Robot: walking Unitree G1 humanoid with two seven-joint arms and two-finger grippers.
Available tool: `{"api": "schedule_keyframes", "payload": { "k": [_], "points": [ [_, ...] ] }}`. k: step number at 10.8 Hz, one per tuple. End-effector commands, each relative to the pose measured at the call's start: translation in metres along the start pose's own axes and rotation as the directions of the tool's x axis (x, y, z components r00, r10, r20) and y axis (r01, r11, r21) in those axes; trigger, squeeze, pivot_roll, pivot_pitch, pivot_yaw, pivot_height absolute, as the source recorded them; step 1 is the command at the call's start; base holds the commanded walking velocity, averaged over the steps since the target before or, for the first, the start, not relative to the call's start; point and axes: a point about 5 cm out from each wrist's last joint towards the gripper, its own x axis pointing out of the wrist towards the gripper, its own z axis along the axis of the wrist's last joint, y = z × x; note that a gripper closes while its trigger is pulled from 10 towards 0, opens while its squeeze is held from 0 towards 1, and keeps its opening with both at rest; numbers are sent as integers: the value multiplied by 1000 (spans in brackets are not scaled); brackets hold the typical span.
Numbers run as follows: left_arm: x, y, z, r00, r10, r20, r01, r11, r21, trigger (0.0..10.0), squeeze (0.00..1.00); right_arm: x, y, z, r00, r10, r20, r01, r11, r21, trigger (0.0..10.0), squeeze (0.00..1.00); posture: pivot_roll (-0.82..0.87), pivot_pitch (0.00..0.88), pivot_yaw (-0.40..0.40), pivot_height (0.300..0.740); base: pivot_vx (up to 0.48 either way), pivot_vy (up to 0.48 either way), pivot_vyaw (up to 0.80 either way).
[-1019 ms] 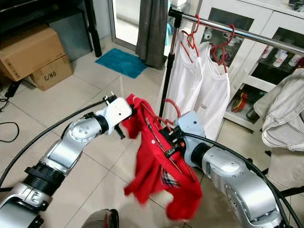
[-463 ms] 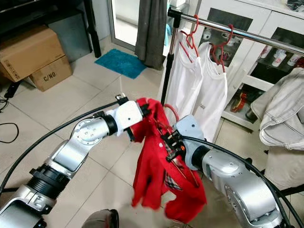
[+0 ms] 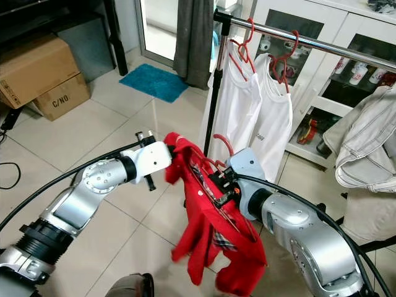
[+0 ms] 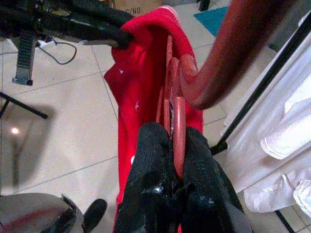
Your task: Hang hanger
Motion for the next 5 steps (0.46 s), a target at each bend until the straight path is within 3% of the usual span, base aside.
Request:
{"api": "schedule_keyframes", "payload": {
  "k": [1,2,3,5],
  "points": [
    [-2,0,7,1000,-4,30,3,1000,2,0,0,-2,-8,9,998,-41,40,41,999,-7,10000,0,31,76,-24,740,0,0,0],
    [-2,0,10,999,19,44,-18,1000,-23,2314,0,-1,-8,11,998,-37,51,38,999,-6,10000,0,31,76,-24,740,0,0,0],
    [0,-1,14,998,5,67,0,998,-66,10000,1000,-1,-8,14,998,-29,61,29,1000,-11,10000,0,26,74,-25,740,0,0,0],
    [-9,2,10,998,-28,63,34,995,-94,10000,1000,-1,-8,14,998,-20,63,22,1000,-20,10000,0,25,63,-24,740,0,0,0]
  ]
}}
